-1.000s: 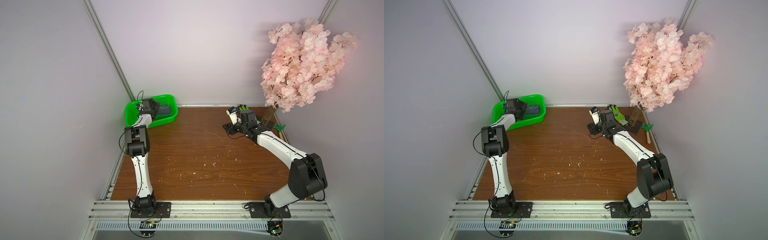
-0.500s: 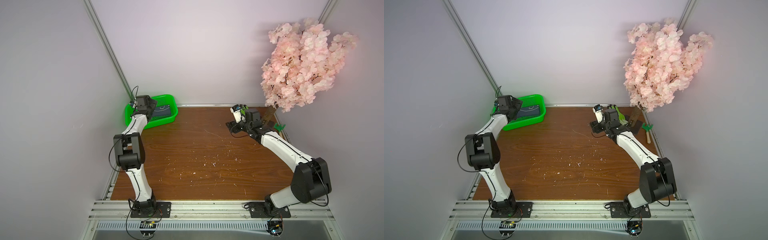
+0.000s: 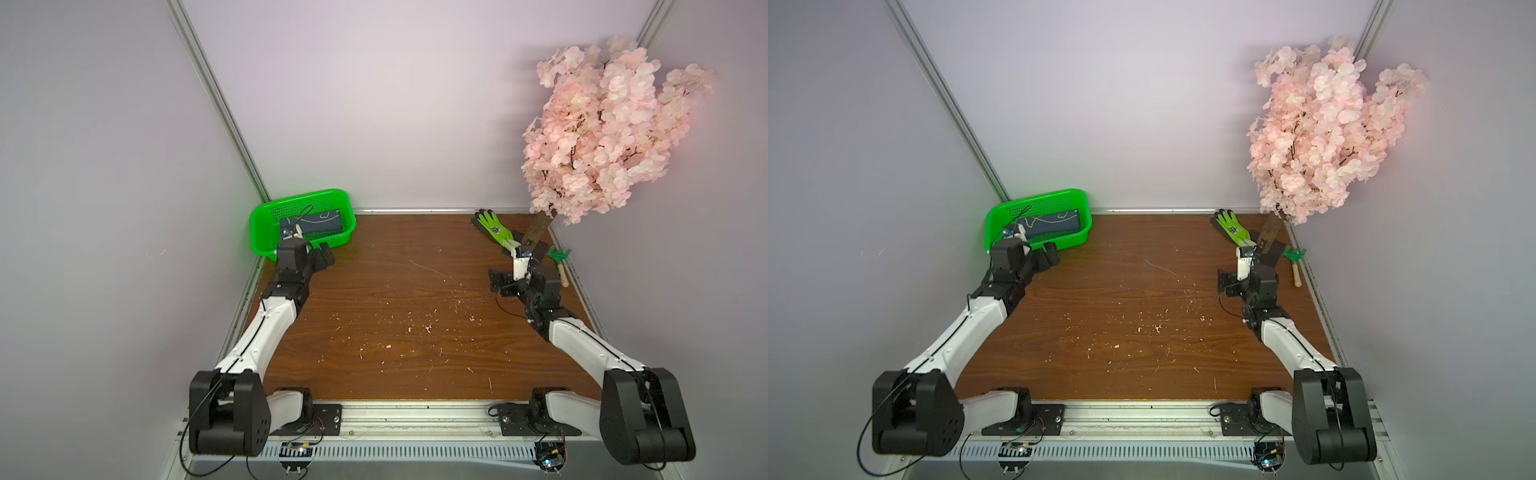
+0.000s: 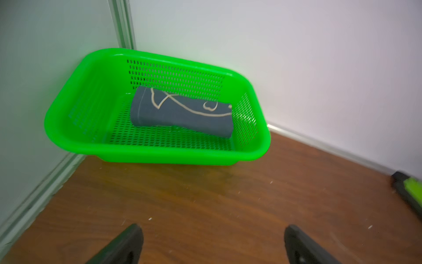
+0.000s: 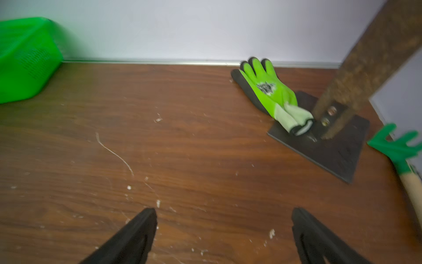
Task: Roll up the pillowcase
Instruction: Reset both arms
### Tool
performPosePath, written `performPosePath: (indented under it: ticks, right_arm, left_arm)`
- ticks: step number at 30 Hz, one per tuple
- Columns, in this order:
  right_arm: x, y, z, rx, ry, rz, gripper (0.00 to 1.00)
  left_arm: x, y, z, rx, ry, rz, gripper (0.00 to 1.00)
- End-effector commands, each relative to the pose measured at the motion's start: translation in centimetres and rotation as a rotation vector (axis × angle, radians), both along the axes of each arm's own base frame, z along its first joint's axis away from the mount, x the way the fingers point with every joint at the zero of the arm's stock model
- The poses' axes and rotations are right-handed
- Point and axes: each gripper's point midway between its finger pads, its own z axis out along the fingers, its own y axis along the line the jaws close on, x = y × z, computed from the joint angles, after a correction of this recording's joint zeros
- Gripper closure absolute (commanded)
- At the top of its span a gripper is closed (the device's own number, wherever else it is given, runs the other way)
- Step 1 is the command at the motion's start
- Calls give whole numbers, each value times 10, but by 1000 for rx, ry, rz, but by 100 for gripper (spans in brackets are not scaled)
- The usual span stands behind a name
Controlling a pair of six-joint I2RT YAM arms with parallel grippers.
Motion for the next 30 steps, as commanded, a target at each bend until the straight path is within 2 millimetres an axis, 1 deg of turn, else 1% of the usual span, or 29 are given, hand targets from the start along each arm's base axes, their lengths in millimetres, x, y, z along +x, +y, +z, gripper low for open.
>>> performPosePath:
  ticks: [1,3,5,7,8,10,12,14,17,19,23,30]
  right_arm:
    - [6,-35,27,51,-210,-213,1]
    - [3,-44,6,31,-168,-263,1]
    - [-1,-49,-7,9,-159,-286,1]
    - [1,-42,-7,-10,-198,-231,1]
    - [3,-38,-7,-24,-211,-202,1]
    - [10,-43,-6,-45,-222,-233,1]
    - [12,-45,-4,-81,-227,-233,1]
    - [13,-48,-4,-93,-233,-241,1]
    - [14,-36,-6,-97,-253,-172,1]
    - [16,-31,-2,-98,-263,-155,1]
    - [19,-40,-2,-101,-238,-210,1]
    - [20,-36,-2,-105,-237,-185,1]
  left_arm:
    - [-12,14,-10,223,-76,3,1]
    - [-23,19,-26,260,-115,27,1]
    - [-31,27,-39,294,-140,65,1]
    - [-37,32,-53,299,-146,84,0]
    - [-39,30,-60,303,-147,71,1]
    - [-41,29,-74,308,-124,64,0]
    - [-40,28,-81,298,-124,61,1]
    - [-34,26,-82,308,-109,40,1]
    - [-31,25,-83,314,-108,31,0]
    - [-31,24,-82,313,-111,30,1]
    - [-29,22,-79,315,-131,17,0]
    - [-25,18,-78,321,-144,-6,1]
